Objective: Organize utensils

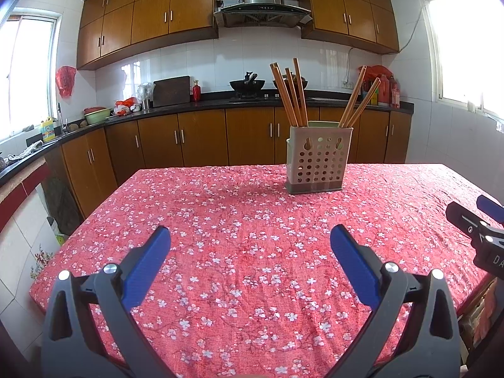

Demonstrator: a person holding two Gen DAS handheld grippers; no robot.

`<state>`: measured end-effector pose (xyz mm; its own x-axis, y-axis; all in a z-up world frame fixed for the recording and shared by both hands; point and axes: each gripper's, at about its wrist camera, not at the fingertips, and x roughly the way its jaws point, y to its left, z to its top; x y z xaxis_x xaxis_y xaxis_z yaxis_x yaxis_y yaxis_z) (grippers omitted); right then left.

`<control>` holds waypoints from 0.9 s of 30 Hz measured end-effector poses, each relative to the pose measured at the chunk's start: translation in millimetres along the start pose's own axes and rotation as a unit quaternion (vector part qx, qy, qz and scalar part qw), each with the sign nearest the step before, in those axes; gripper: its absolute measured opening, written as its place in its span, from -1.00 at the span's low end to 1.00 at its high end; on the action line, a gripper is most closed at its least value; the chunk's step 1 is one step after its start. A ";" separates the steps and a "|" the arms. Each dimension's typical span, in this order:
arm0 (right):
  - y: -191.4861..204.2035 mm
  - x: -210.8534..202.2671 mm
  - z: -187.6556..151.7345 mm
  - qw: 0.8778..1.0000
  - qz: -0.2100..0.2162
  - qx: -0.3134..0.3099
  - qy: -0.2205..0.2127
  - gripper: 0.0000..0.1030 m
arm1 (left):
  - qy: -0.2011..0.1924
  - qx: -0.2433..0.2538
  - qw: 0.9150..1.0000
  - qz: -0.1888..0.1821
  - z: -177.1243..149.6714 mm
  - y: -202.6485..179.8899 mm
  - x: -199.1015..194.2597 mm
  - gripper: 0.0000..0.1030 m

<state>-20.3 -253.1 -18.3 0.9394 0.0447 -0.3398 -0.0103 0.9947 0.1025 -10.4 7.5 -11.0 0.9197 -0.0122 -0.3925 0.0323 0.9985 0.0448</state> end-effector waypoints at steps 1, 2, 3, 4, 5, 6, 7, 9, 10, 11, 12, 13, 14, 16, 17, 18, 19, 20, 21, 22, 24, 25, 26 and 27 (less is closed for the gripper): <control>0.0 0.1 0.1 1.000 0.000 0.000 0.000 0.97 | 0.000 0.000 1.000 0.000 -0.4 0.0 0.8 0.92; 0.4 -0.2 -0.1 1.000 0.000 0.000 0.001 0.97 | 0.001 0.000 1.000 0.000 -0.6 -0.2 0.9 0.92; 1.0 -0.3 -0.3 1.000 0.000 0.000 0.001 0.97 | 0.000 0.000 1.000 0.000 -0.2 -0.2 0.7 0.92; 1.2 0.1 -0.7 1.000 0.000 0.000 0.001 0.97 | 0.000 0.000 1.000 0.000 -0.3 -0.4 0.7 0.92; 1.5 0.0 -0.7 1.000 0.000 0.000 0.001 0.97 | 0.000 0.000 1.000 0.000 -0.6 -0.5 0.8 0.92; 1.5 0.1 -0.7 1.000 0.000 0.000 0.001 0.97 | 0.001 0.000 1.000 0.000 -0.7 -0.4 1.1 0.92; 1.7 0.2 -0.6 1.000 0.000 0.000 0.001 0.97 | 0.001 0.000 1.000 -0.001 -0.7 -0.3 1.1 0.92; 2.4 -0.2 -0.9 1.000 0.000 0.000 0.001 0.97 | 0.000 0.000 1.000 0.000 0.0 -0.1 0.7 0.92; 1.4 1.0 -0.4 1.000 0.000 0.000 0.002 0.97 | 0.000 0.000 1.000 0.000 -0.1 -0.1 0.8 0.92; 1.6 0.9 -0.4 1.000 0.000 0.000 0.002 0.97 | 0.001 0.000 1.000 0.000 0.1 0.2 0.7 0.92; 1.5 1.1 -0.3 1.000 0.000 0.001 0.002 0.97 | 0.001 0.000 1.000 0.000 0.1 0.4 0.7 0.92; 1.5 1.2 -0.3 1.000 0.000 0.001 0.002 0.97 | 0.001 0.000 1.000 -0.001 -0.4 0.0 1.0 0.92; 1.7 1.1 -0.4 1.000 0.000 0.001 0.002 0.97 | 0.001 0.000 1.000 0.000 -0.2 0.3 0.8 0.92; 2.1 0.7 -0.6 1.000 0.000 0.001 0.002 0.97 | 0.001 0.000 1.000 0.000 -0.1 0.2 1.1 0.92; 1.6 1.1 -0.3 1.000 0.000 0.001 0.002 0.97 | 0.001 0.000 1.000 0.000 -0.2 0.7 0.9 0.92; 1.7 0.9 -0.5 1.000 0.000 0.001 0.002 0.97 | 0.001 0.000 1.000 -0.001 -0.7 2.5 0.8 0.92; 1.1 1.3 0.0 1.000 0.000 0.001 0.002 0.97 | 0.002 0.000 1.000 0.000 -1.4 2.3 0.7 0.92; 1.7 0.8 -0.4 1.000 0.000 0.000 0.002 0.97 | 0.002 0.000 1.000 0.000 -1.1 2.5 0.8 0.92; 1.1 1.3 0.0 1.000 0.000 0.000 0.002 0.97 | 0.002 0.000 1.000 -0.001 -0.6 2.9 0.8 0.92; 1.6 0.8 -0.4 1.000 0.000 0.000 0.002 0.97 | 0.002 0.000 1.000 -0.001 -1.8 2.5 1.1 0.92; 1.4 1.1 -0.1 1.000 0.000 0.001 0.002 0.97 | 0.002 0.000 1.000 -0.001 -2.3 2.7 1.6 0.92; 1.6 0.8 -0.2 1.000 0.000 0.001 0.002 0.97 | 0.003 0.000 1.000 -0.001 -2.6 2.5 1.5 0.92; 1.2 1.2 0.1 1.000 0.000 0.001 0.002 0.97 | 0.002 0.000 1.000 -0.001 -2.9 2.4 1.3 0.92; 1.3 1.1 0.1 1.000 0.000 0.001 0.002 0.97 | 0.002 0.000 1.000 -0.001 -2.3 2.6 1.5 0.92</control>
<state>-19.2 -251.7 -18.5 0.9379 0.0457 -0.3438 -0.0103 0.9945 0.1042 -9.9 10.2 -13.5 0.9177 -0.0136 -0.3971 0.0335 0.9985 0.0433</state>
